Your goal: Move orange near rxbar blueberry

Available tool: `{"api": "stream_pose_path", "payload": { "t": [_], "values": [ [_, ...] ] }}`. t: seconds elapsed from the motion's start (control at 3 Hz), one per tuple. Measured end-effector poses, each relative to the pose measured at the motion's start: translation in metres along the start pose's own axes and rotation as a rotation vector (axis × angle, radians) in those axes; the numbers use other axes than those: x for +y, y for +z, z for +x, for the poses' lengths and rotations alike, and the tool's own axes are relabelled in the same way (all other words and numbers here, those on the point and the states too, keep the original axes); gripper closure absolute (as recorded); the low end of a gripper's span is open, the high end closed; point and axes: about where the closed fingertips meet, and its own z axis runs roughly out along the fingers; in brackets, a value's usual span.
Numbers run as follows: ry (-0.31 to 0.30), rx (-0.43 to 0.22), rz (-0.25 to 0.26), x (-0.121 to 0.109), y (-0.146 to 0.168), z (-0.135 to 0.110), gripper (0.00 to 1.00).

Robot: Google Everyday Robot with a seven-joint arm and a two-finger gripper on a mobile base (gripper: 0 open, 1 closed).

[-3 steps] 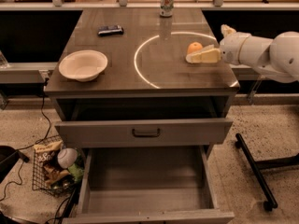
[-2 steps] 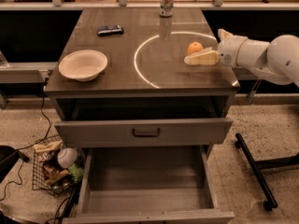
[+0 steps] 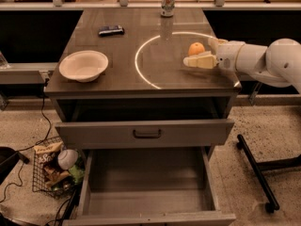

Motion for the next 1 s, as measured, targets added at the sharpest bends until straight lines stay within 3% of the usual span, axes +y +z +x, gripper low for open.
{"api": "stream_pose_path", "payload": {
  "t": [1.0],
  "values": [
    [0.009,0.012,-0.038,0.0101,0.0103,0.0054,0.88]
  ]
}}
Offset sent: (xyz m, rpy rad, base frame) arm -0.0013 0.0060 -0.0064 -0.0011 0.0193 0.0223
